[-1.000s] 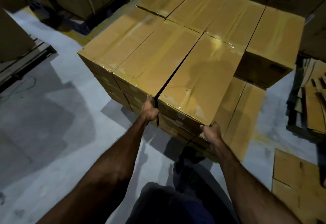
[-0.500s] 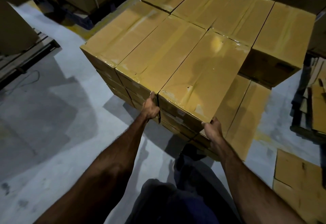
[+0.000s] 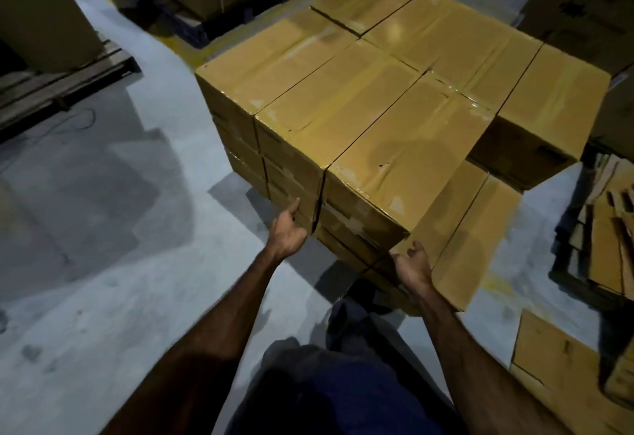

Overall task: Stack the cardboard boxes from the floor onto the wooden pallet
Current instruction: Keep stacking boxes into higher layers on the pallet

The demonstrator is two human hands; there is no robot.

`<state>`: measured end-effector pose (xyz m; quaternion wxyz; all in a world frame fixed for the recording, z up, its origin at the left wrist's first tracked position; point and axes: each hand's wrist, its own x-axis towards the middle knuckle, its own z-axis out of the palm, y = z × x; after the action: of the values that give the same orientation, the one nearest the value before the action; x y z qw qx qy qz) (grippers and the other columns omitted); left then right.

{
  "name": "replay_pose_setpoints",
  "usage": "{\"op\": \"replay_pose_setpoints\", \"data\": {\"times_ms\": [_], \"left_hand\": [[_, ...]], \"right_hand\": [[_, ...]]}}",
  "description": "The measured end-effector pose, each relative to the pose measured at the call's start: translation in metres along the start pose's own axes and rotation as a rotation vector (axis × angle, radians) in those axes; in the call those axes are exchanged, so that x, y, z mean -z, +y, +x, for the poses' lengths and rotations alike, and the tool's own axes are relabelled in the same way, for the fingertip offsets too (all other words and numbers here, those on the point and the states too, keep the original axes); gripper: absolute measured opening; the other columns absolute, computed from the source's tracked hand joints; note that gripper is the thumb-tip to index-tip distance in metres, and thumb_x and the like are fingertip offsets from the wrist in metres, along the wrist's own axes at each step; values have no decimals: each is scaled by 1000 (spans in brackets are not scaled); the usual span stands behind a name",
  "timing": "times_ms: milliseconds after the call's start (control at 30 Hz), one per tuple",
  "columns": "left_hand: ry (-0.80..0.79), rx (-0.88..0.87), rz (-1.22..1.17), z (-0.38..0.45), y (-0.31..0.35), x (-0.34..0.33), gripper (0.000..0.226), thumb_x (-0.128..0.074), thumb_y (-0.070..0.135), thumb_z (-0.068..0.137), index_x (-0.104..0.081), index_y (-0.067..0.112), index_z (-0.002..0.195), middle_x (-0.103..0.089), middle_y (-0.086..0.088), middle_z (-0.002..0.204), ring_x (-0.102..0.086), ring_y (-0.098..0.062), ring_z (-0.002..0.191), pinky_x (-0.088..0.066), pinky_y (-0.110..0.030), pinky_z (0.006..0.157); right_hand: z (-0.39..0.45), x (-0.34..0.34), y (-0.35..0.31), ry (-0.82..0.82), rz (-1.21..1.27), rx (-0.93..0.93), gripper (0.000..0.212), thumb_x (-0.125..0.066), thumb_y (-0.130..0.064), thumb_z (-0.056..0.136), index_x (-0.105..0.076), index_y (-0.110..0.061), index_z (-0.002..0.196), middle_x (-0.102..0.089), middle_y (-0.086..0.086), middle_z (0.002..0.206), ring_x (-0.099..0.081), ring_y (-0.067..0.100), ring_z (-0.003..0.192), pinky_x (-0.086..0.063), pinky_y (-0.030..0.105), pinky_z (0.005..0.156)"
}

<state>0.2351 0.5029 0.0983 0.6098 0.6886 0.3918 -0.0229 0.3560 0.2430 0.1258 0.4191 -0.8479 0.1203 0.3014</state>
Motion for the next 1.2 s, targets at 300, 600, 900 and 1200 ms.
{"op": "replay_pose_setpoints", "data": {"times_ms": [300, 600, 900, 1200], "left_hand": [[141, -73, -13, -105, -12, 3, 80, -74, 6, 95, -35, 21, 164, -46, -2, 163, -45, -26, 148, -42, -49, 120], [379, -28, -97, -192, -29, 8, 68, -76, 13, 94, -49, 17, 156, -59, -4, 150, -59, -25, 133, -50, -39, 110], [657, 72, -166, -289, -63, 13, 64, -74, 23, 97, -50, 22, 156, -60, 0, 149, -62, -19, 129, -50, -37, 110], [901, 178, -310, -431, -165, 30, 57, -74, 28, 98, -55, 20, 152, -63, -2, 145, -64, -20, 125, -50, -35, 107]], "right_hand": [[-70, -32, -16, -107, -18, 204, 69, -66, -17, 102, -35, -27, 163, -44, 4, 162, -44, 27, 148, -40, 47, 117], [-115, -59, -20, -254, -116, 396, 59, -66, -11, 102, -45, -20, 157, -49, 6, 158, -45, 28, 147, -41, 50, 119], [-191, -110, 16, -620, -218, 529, 51, -64, -15, 104, -50, -17, 153, -55, 2, 154, -52, 21, 141, -43, 33, 113], [-298, -153, 53, -930, -415, 689, 28, -67, -23, 101, -70, -23, 129, -75, -6, 116, -69, 8, 107, -55, 34, 101]]}}
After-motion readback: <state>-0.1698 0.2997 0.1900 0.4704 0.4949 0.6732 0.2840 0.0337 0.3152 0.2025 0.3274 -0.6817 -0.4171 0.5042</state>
